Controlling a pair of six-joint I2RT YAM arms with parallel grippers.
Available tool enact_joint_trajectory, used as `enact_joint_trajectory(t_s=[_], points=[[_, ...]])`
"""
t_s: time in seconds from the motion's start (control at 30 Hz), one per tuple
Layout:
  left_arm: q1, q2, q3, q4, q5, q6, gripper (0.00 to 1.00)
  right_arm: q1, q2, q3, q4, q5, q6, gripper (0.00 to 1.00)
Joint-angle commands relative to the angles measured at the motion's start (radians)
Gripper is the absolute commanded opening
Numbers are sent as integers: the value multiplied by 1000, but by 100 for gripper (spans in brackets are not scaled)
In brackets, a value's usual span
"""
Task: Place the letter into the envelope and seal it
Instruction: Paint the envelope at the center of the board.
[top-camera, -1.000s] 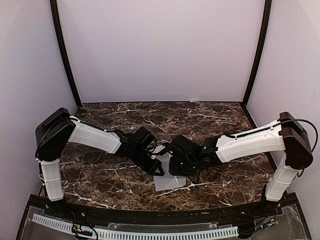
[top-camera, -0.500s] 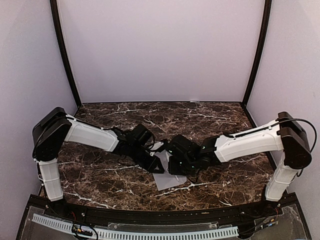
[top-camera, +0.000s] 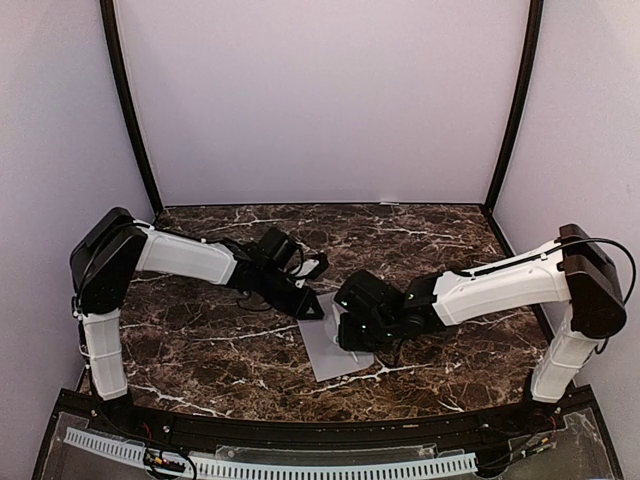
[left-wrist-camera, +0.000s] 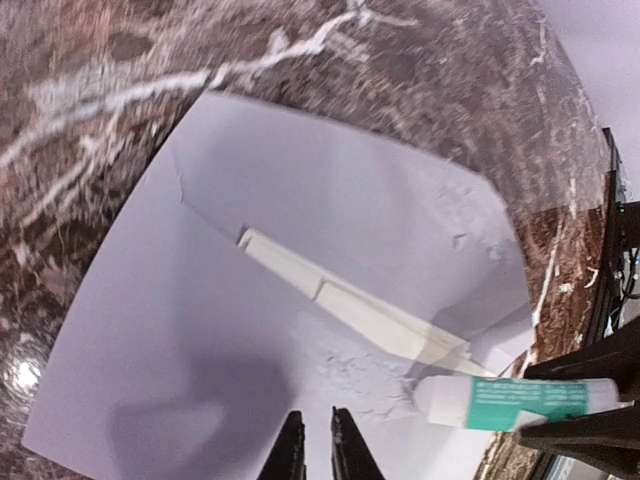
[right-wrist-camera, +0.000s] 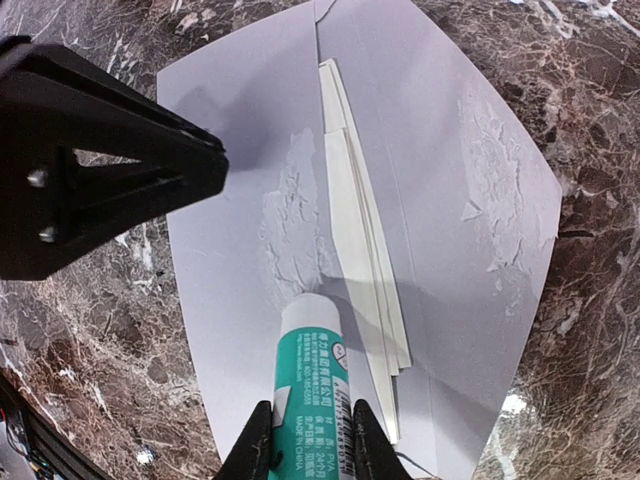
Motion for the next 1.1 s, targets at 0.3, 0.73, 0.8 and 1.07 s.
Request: enact_joint_trajectory(t_s=[0.3,0.73,0.8,1.07], points=[[-4,90,-12,-86,-80,50,1,-7,3,26,-29,11,-10,2],[-4,103,-13,-93,-67,52,0,-34,77,90,-72,17,-6,0],[-4,104,-12,-94,-63,52,0,-34,83,97,-78,29,-2,0],[-4,115,-10,-91,-42,46,0,-41,100,120,-73,69,-3,0]])
